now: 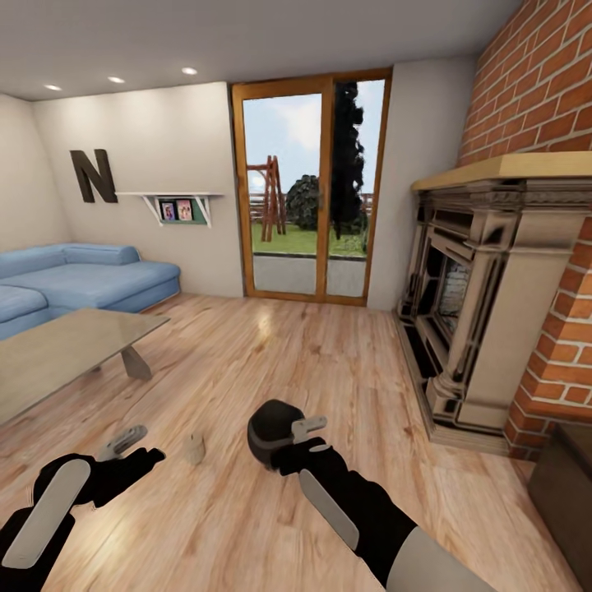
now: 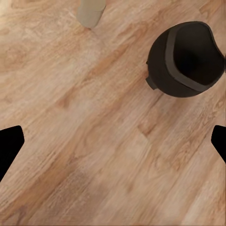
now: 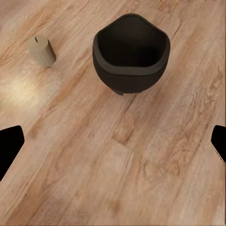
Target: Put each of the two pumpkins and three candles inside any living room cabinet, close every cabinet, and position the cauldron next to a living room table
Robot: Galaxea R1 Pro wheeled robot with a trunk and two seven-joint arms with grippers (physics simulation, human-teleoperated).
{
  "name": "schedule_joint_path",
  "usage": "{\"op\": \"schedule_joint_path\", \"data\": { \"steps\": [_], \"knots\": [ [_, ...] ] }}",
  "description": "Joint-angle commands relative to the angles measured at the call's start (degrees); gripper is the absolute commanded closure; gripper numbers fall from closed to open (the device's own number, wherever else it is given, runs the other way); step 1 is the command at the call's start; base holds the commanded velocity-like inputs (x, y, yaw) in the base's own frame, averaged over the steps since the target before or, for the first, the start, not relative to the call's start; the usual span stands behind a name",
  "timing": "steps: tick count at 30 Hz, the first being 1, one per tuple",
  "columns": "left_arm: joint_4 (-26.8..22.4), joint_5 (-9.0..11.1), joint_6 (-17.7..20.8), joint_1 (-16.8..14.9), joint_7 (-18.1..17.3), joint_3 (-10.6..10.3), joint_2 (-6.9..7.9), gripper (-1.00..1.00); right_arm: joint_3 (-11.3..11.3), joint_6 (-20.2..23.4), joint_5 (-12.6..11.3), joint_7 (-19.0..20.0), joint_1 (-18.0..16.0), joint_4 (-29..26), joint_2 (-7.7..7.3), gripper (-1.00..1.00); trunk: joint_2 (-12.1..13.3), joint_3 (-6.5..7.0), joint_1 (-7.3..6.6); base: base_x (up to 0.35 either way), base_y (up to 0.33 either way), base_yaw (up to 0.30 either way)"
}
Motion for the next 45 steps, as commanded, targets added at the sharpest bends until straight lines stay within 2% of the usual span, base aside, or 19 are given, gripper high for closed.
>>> {"op": "schedule_joint_path", "data": {
  "steps": [1, 11, 25, 29, 35, 38, 40, 42, 45],
  "knots": [
    [0.0, 0.6, 0.1, 0.0, 0.6, 0.0, 0.03, -1.00, 0.2, 0.0, -0.6, -0.6, -0.1, -0.2, 0.01, -1.00, 0.0, -0.06, 0.02, 0.239, -0.167, 0.000],
    [0.5, 0.3, 0.1, 0.0, 0.7, 0.0, 0.16, -1.00, 0.1, 0.0, -0.8, -0.7, -0.1, -0.7, 0.06, -1.00, 0.0, -0.06, 0.02, 0.268, -0.188, -0.005],
    [2.3, 0.0, 0.1, -0.1, 1.0, -0.1, 0.24, -1.00, -0.1, 0.0, -0.7, -0.7, -0.1, -0.4, -0.17, -1.00, 0.0, -0.13, 0.02, 0.278, -0.194, -0.114],
    [4.2, -1.2, 0.1, -0.2, 1.3, -0.1, 0.25, -1.00, -0.1, 0.3, -0.8, -1.2, -0.1, 0.4, 0.05, -1.00, 0.0, -0.13, 0.02, 0.278, -0.194, -0.008],
    [8.6, -6.4, -0.2, -0.5, 1.3, 0.0, -0.08, -1.00, -1.5, 0.9, -0.8, -1.5, -0.1, 1.5, 0.27, -1.00, 0.0, -0.14, 0.02, 0.295, -0.164, -0.001],
    [9.1, -7.4, -0.2, -0.5, 1.2, 0.0, -0.18, -1.00, -1.7, 2.5, -1.0, -1.6, -0.2, 2.5, 0.59, -1.00, 0.0, -0.14, 0.02, 0.325, -0.105, 0.000],
    [9.2, -7.6, -0.2, -0.5, 0.9, 0.0, -0.22, -1.00, -1.8, 4.1, -2.0, -1.6, -0.4, 4.0, 1.54, -1.00, 0.0, -0.14, 0.02, 0.333, -0.091, 0.000],
    [9.2, -7.7, -0.2, -0.5, 0.6, -0.2, -0.46, -1.00, -1.7, 4.9, -4.2, -1.6, -0.6, 5.0, 2.32, -1.00, 0.0, -0.14, 0.02, 0.335, -0.085, 0.000],
    [9.2, -7.7, -0.1, -0.5, 0.5, -1.1, -1.40, -1.00, -1.4, 4.8, -6.6, -1.5, -0.7, 6.0, 2.33, -1.00, 0.0, -0.14, 0.02, 0.337, -0.062, 0.000]
  ]
}}
